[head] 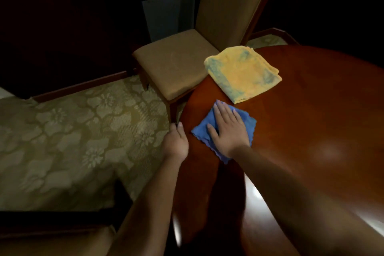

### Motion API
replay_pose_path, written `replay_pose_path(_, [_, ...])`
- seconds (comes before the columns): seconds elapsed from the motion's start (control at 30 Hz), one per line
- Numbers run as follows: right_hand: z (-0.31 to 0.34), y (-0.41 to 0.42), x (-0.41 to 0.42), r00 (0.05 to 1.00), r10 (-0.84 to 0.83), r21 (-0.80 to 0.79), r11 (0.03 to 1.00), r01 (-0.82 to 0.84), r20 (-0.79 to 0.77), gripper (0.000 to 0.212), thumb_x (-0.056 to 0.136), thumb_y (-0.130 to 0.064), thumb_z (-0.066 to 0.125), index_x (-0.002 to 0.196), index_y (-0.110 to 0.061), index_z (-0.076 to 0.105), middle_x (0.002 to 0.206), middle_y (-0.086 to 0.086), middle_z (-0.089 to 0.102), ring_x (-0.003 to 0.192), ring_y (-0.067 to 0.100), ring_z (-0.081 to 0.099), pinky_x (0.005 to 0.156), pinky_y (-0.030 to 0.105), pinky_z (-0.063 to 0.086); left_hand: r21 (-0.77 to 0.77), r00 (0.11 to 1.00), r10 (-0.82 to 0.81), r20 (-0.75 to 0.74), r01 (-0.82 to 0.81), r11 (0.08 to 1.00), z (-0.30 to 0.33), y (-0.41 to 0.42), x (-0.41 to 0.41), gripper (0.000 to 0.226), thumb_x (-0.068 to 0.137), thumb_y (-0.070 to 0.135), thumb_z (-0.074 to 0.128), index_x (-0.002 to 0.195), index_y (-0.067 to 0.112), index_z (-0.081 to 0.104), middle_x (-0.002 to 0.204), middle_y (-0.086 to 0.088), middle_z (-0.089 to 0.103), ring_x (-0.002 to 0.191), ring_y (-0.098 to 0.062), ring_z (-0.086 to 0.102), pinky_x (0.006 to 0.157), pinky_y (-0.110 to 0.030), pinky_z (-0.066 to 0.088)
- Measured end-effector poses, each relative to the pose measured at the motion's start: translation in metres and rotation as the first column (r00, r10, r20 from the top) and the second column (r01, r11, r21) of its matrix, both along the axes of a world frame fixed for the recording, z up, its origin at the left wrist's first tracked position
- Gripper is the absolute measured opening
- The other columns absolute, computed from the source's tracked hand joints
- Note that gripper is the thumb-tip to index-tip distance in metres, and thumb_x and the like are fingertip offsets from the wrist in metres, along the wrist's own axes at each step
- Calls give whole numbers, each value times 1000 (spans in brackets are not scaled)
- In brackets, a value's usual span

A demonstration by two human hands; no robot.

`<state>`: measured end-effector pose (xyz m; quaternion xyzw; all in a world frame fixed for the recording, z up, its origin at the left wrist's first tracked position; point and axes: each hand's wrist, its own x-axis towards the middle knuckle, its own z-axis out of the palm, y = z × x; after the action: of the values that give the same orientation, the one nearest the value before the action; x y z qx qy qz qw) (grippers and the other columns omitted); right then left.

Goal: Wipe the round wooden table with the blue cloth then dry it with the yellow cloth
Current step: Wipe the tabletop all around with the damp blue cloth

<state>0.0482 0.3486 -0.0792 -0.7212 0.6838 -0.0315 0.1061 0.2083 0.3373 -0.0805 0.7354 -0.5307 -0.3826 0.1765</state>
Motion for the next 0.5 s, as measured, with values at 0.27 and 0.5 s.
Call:
replay_pose_path(0.27, [2,33,-33,990,-136,-11,991,136,-29,70,98,-54,13,155,-16,4,161,-1,-4,146,10,-11,115,27,-12,-76,959,37,283,-16,997,-9,13,-5,52,103,41,15,124,10,50,96,-15,65,86,-30,61,66,-32,40])
replay_pose_path(0.5, [-4,20,-27,985,-171,7,985,172,-25,74,95,-57,8,154,-12,1,161,2,-7,147,15,-11,117,31,-11,-59,931,28,365,-7,998,0,17,-10,49,104,39,16,116,9,53,74,-4,52,66,-18,46,51,-28,30])
